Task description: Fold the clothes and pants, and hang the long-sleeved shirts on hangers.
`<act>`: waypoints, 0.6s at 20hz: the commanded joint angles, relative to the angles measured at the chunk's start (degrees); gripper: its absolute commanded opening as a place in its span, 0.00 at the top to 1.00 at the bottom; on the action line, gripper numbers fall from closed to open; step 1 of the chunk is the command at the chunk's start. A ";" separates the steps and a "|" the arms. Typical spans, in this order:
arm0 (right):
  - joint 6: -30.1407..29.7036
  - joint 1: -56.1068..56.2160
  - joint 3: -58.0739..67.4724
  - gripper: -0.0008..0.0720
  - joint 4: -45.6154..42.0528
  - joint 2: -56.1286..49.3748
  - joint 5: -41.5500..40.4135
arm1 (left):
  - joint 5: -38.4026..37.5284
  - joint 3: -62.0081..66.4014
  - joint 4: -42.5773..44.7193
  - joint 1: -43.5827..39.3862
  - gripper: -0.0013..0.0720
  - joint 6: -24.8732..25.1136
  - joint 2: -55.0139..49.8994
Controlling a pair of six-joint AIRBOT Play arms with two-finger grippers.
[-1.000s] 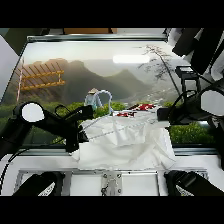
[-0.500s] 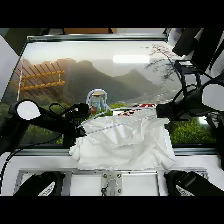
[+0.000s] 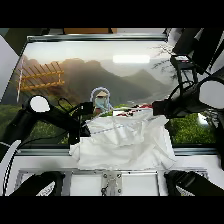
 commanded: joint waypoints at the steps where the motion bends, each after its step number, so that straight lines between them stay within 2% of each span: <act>1: 0.42 3.43 0.48 0.96 0.26 -0.81 -4.76 | 0.35 0.00 -1.09 0.04 0.97 0.59 -1.90; 5: 2.01 8.66 0.48 0.96 1.40 -3.10 -7.02 | 1.36 0.00 -1.07 0.07 0.97 0.59 -1.86; 12: 4.76 16.81 0.52 0.96 7.32 -5.77 -23.32 | 1.42 0.00 -1.09 0.09 0.97 0.57 -1.86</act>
